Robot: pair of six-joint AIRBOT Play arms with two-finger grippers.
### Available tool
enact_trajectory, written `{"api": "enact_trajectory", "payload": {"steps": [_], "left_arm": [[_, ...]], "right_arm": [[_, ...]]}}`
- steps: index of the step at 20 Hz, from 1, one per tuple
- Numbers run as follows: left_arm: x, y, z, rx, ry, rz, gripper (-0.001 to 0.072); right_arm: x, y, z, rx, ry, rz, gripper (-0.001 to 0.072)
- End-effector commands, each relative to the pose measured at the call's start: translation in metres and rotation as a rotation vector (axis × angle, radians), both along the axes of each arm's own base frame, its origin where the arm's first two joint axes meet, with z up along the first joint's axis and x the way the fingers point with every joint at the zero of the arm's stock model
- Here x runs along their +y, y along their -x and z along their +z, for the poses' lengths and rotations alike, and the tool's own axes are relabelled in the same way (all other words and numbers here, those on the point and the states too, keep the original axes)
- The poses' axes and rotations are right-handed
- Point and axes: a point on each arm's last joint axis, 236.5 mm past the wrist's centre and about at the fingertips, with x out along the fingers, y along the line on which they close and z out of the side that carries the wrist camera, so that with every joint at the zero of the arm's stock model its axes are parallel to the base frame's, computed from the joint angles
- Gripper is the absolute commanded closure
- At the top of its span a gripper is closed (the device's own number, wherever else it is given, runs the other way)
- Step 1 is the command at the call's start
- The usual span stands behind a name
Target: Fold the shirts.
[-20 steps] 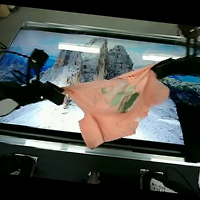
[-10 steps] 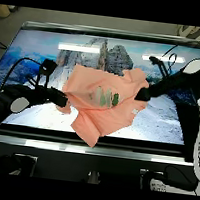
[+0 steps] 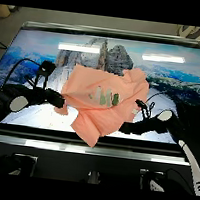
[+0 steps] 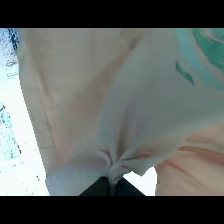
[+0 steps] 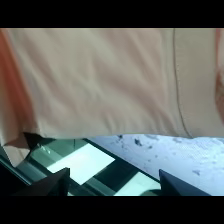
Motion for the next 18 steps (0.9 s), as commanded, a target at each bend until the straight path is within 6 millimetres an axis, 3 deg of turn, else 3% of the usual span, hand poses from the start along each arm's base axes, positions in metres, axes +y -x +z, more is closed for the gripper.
{"api": "enact_trajectory", "payload": {"steps": [1, 4, 9, 10, 12, 14, 16, 17, 18], "left_arm": [[0.001, 0.001, -0.001, 0.007, -0.006, 0.001, 0.0679], [0.001, 0.001, -0.001, 0.007, -0.005, 0.001, 0.0679], [0.001, 0.001, -0.001, 0.004, -0.003, 0.001, 0.0679], [0.0, 0.0, 0.0, -0.001, -0.001, 0.001, 0.0679], [-0.002, -0.004, 0.002, -0.019, 0.01, 0.003, 0.0679], [-0.004, -0.009, 0.002, -0.035, 0.019, 0.002, 0.0679], [-0.004, -0.009, 0.003, -0.036, 0.019, 0.002, 0.0679], [-0.004, -0.01, 0.012, -0.056, 0.023, 0.001, 0.0679], [-0.001, -0.013, 0.031, -0.095, 0.024, 0.003, 0.0679]], "right_arm": [[0.003, -0.012, -0.013, -0.019, -0.027, -0.173, 0.0141], [0.006, -0.037, -0.008, -0.057, -0.071, -0.291, 0.016], [-0.005, -0.057, -0.012, -0.113, -0.04, -0.362, 0.0217], [-0.005, -0.056, -0.015, -0.103, -0.038, -0.361, 0.0298], [-0.003, -0.051, -0.02, -0.081, -0.039, -0.342, 0.0693], [-0.002, -0.052, -0.018, -0.145, -0.03, -0.259, 0.0693], [0.0, -0.061, 0.002, -0.259, -0.026, -0.136, 0.0694], [0.002, -0.073, 0.028, -0.352, -0.021, -0.069, 0.0694], [0.0, -0.089, 0.066, -0.482, 0.004, 0.006, 0.0695]]}}
